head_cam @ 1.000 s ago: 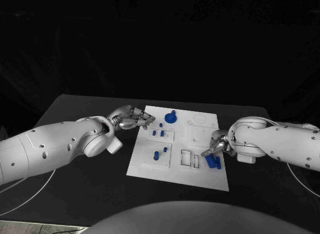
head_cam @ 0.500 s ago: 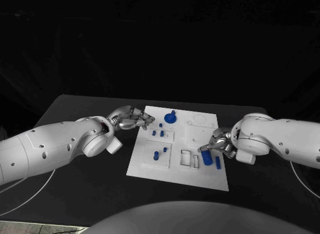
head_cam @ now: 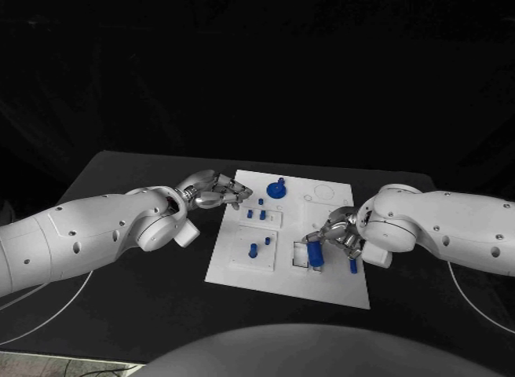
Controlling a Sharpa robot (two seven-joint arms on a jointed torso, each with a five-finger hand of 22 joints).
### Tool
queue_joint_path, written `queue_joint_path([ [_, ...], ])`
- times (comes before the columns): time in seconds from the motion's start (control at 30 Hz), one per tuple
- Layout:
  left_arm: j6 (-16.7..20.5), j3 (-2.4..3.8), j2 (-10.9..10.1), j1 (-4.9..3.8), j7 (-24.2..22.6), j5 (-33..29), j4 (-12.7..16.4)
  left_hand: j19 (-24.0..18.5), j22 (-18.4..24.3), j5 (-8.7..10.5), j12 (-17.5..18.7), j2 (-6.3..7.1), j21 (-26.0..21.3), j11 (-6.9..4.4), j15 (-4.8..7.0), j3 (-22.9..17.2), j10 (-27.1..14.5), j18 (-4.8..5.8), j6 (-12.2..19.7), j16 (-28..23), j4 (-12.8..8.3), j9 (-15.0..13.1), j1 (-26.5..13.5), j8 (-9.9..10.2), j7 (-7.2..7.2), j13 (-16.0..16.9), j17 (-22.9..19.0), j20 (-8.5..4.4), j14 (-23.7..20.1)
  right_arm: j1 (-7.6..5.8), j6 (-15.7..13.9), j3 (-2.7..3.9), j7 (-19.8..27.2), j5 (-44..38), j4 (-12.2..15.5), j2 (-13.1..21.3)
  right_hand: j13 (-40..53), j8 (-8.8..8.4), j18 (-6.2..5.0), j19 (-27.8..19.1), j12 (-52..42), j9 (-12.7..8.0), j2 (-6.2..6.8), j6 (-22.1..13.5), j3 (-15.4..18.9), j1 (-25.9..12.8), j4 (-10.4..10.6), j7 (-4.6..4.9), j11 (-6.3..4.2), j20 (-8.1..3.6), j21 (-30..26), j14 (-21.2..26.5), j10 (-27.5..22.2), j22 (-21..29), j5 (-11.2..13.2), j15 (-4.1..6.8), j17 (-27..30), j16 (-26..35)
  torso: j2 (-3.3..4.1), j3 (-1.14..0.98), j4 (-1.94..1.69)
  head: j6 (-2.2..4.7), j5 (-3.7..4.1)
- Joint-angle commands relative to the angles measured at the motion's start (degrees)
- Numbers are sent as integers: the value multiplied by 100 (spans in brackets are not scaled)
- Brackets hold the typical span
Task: Assemble the parts on the task board
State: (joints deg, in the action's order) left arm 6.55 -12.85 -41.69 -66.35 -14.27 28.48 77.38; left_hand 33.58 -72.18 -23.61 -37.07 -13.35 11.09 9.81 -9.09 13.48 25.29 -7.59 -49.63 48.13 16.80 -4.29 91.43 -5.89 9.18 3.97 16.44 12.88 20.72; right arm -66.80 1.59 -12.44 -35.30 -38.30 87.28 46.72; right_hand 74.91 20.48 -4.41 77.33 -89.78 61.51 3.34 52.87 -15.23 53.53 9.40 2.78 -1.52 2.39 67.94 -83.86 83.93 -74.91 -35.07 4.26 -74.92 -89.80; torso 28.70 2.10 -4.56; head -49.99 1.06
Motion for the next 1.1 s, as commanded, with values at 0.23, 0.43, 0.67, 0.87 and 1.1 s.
queue_joint_path([
  [0.23,-123,5,-11,-2,8,11,14,11,-9,-38,-27,-22,-34,16,2,2,-39,-36,16,39,-10,-9,58,-22,44,-10,-9,42,-28,179,-282,-3,15,-191,-253,-249,1509,-55,-116,-151,-22,-3,-59,-85,-137,-113,-75,25,63,42,-208,-614,607,-747,206,-67,-1508,-20,2,-4,7,-1,-32],
  [0.43,-151,6,2,-2,16,11,9,11,-9,-38,-27,-22,-34,16,2,2,-39,-36,16,39,-10,-9,58,-22,44,-10,-9,42,-28,219,-365,-3,60,-205,-306,-326,1509,-62,-124,-176,-22,-1,-92,-119,-130,-169,-51,45,82,62,-262,-614,607,-736,384,-85,-1508,-20,2,-1,7,-1,-51],
  [0.67,-185,6,6,-2,41,12,5,12,-10,-38,-28,-24,-34,16,2,1,-39,-36,15,40,-8,-9,58,-23,45,-10,-10,43,-28,232,-409,-2,84,-204,-300,-351,1509,-61,-135,-191,-22,-12,-134,-136,-46,-333,44,72,108,90,-335,-614,607,-724,889,-108,-1508,-20,3,-3,2,-1,-56],
  [0.87,-197,6,-8,-2,68,14,11,13,-11,-38,-29,-27,-35,17,3,0,-41,-37,14,42,-6,-10,58,-25,47,-10,-12,44,-30,235,-373,-2,92,-186,-283,-345,1509,-66,-142,-193,-22,-25,-91,-164,31,-336,2,82,118,99,-381,-614,607,-718,1265,-116,-1508,-20,0,-2,3,-1,-65],
  [1.1,-220,6,1,-2,96,15,8,13,-11,-38,-29,-27,-35,17,3,0,-41,-37,14,42,-6,-10,58,-25,47,-10,-12,44,-30,240,-301,-2,109,-178,-244,-324,1509,-66,-141,-174,-22,-42,-16,-196,240,-423,17,104,136,113,-409,-614,607,-721,1988,-131,-1508,-20,2,-2,7,-1,-67],
])
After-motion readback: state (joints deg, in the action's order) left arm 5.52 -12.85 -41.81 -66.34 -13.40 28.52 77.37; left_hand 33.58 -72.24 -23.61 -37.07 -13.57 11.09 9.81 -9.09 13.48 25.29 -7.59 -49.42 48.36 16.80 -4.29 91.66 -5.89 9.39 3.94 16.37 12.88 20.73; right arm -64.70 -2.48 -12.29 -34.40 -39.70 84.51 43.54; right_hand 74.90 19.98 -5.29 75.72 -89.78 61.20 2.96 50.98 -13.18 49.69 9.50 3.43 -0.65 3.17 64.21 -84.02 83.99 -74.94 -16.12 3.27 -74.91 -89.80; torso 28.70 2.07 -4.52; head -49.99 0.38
